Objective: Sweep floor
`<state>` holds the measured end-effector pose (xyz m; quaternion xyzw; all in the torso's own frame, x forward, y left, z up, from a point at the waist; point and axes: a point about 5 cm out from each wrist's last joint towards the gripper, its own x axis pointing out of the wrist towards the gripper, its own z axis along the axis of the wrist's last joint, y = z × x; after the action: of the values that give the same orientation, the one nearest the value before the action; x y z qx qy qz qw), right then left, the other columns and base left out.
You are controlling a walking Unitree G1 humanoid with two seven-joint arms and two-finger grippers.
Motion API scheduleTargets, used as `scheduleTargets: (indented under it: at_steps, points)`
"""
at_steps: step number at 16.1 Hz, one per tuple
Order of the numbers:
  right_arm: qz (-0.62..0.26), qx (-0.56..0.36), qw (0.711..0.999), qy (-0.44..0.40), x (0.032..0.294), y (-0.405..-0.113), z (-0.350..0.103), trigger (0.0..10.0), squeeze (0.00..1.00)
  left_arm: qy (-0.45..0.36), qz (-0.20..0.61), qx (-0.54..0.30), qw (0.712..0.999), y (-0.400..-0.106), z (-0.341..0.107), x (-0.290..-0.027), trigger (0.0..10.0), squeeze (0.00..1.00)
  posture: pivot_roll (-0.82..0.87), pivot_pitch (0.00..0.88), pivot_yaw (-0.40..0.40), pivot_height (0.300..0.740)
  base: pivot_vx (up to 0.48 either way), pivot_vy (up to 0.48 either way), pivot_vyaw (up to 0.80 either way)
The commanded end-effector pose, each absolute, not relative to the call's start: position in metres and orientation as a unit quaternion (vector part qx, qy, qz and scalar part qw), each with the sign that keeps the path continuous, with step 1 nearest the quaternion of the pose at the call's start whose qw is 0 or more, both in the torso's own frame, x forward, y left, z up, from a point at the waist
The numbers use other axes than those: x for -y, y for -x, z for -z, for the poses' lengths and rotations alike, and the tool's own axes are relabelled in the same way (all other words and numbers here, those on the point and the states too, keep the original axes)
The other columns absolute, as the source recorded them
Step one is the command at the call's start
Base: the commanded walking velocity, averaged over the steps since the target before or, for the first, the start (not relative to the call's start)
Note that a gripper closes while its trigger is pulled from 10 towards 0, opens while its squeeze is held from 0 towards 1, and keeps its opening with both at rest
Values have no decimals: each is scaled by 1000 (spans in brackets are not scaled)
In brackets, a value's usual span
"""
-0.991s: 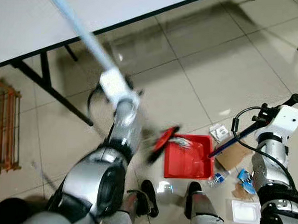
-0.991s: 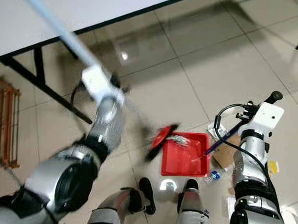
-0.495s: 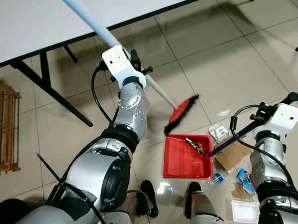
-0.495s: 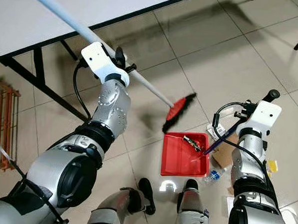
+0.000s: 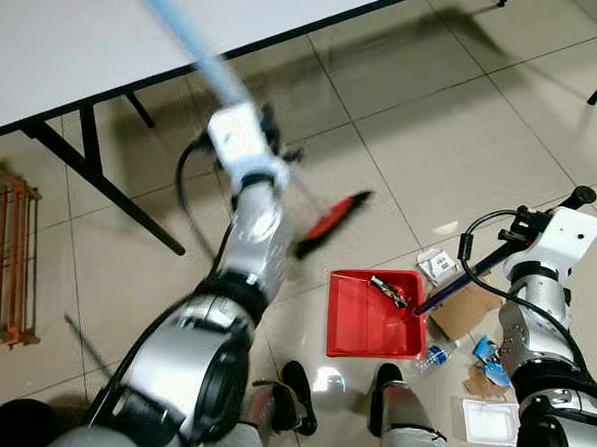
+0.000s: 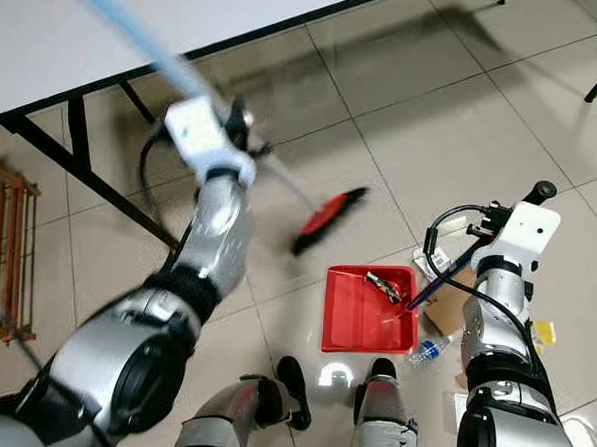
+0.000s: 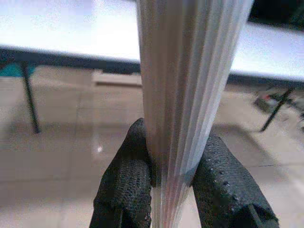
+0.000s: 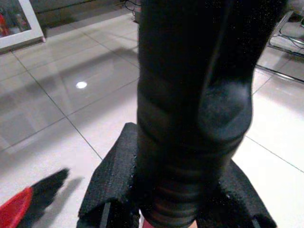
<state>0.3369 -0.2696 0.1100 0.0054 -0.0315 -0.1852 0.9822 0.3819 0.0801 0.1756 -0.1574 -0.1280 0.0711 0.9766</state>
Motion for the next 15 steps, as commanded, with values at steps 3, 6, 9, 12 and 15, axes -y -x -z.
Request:
scheduleTargets:
  at_steps: [3,6,9,12,15]
  points:
    - [178,-61,982,-14,262,-321,-68,10000,0,143,-89,120,978,-379,-165,-88,10000,0,-206,291,197,740,0,0,0]
    - [178,-61,982,-14,262,-321,-68,10000,0,143,-89,120,978,-379,-165,-88,10000,0,-206,291,197,740,0,0,0]
    - [178,-61,982,-14,262,-321,-68,10000,0,143,-89,120,978,-379,-165,-88,10000,0,-206,291,197,740,0,0,0]
    - [178,-61,982,-14,262,-321,-68,10000,0,143,-89,120,978,-379,-165,-88,10000,0,-206,291,197,740,0,0,0]
    - [178,-61,982,-14,262,-321,-68,10000,0,143,-89,120,978,-379,-165,-88,10000,0,-206,291,197,740,0,0,0]
